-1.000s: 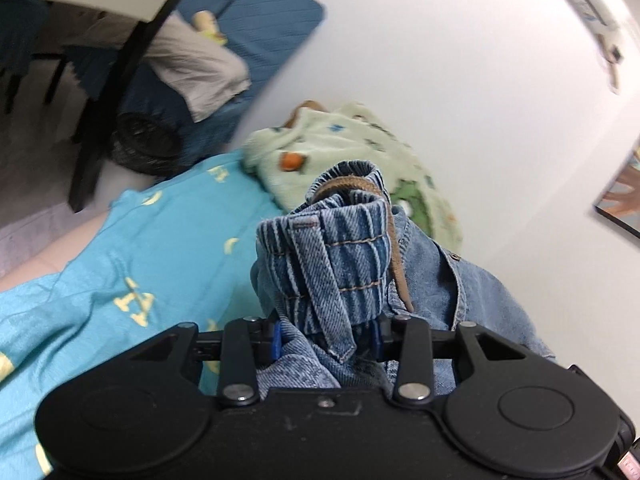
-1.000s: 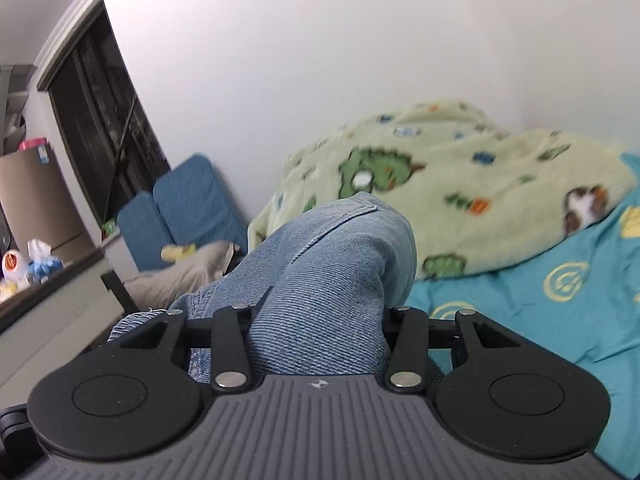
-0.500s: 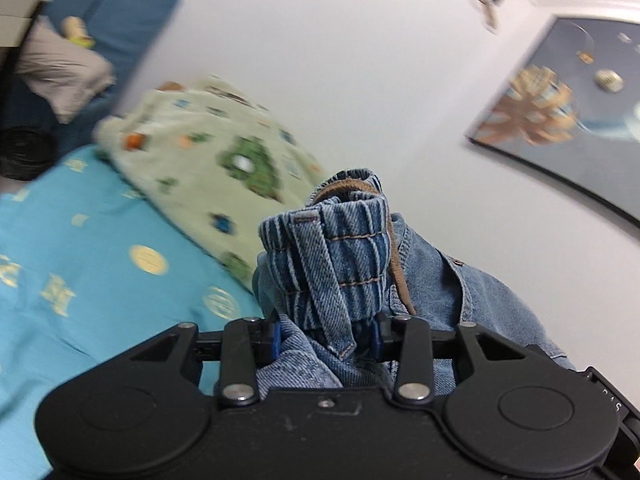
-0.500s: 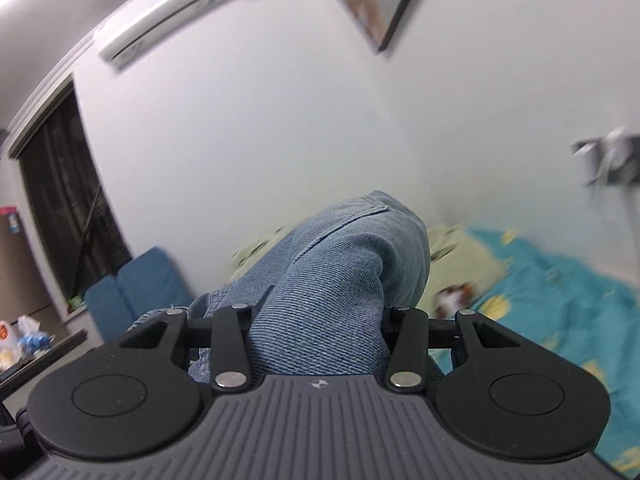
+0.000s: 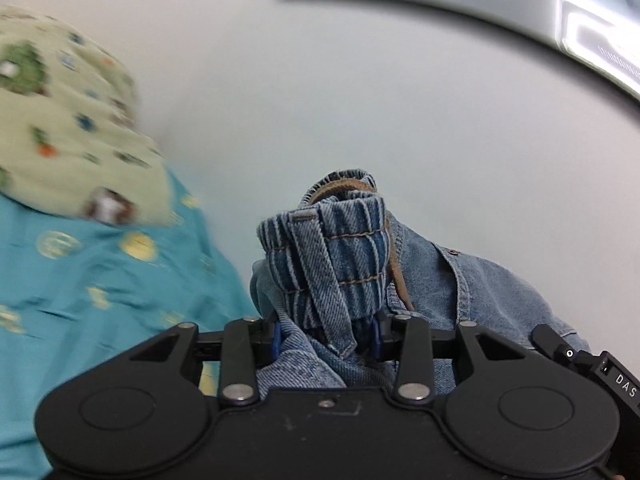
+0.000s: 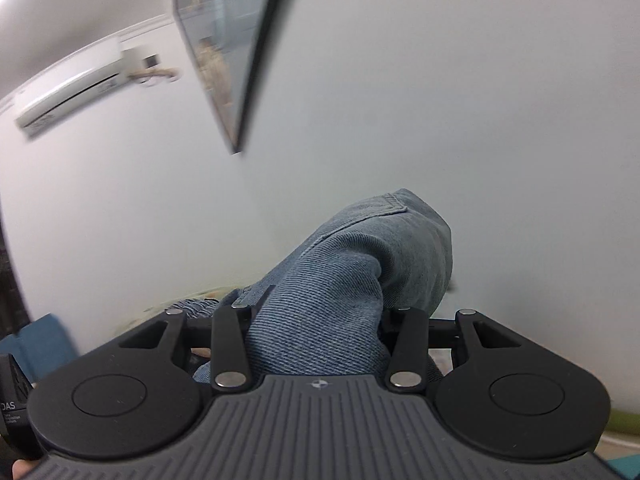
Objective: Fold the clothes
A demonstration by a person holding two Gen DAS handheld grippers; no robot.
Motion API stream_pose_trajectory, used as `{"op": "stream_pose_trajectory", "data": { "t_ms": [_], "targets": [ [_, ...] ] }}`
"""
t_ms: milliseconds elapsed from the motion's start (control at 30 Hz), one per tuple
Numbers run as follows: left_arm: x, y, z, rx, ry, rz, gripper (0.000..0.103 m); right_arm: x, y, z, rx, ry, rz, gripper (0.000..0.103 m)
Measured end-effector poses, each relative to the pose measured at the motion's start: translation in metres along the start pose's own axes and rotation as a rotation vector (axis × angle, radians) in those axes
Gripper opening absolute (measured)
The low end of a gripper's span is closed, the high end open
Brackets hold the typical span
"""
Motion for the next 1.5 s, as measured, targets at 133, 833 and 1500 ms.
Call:
{"op": "stream_pose_trajectory", "data": {
  "t_ms": [133, 833, 1500],
  "targets": [
    [0.065, 0.01, 0.033, 0.078, -0.092, 0.079, 0.035, 0.0, 0.047, 0.019, 0.001, -0.004, 0.108, 0.046],
    [0.166, -0.018, 0.141, 0.26, -0.323, 0.078, 0.041, 0.046, 0.148, 0.14, 0.064, -0.381, 0.406, 0.049],
    [0.032, 0.055, 0.065, 0.441, -0.109, -0.038, 0.096, -0.017, 0.106, 0.068, -0.028, -0.197, 0.363, 0.074]
  ]
}}
Point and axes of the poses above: each gripper's, at about its wrist camera, not at the fingertips, and x roughly the way its jaws point, y to its right, z to its underside, the point moved 5 cm from there along x, roughly the way its jaws point, and after that the axes turned 2 degrees about z, right-handed, at the moved point
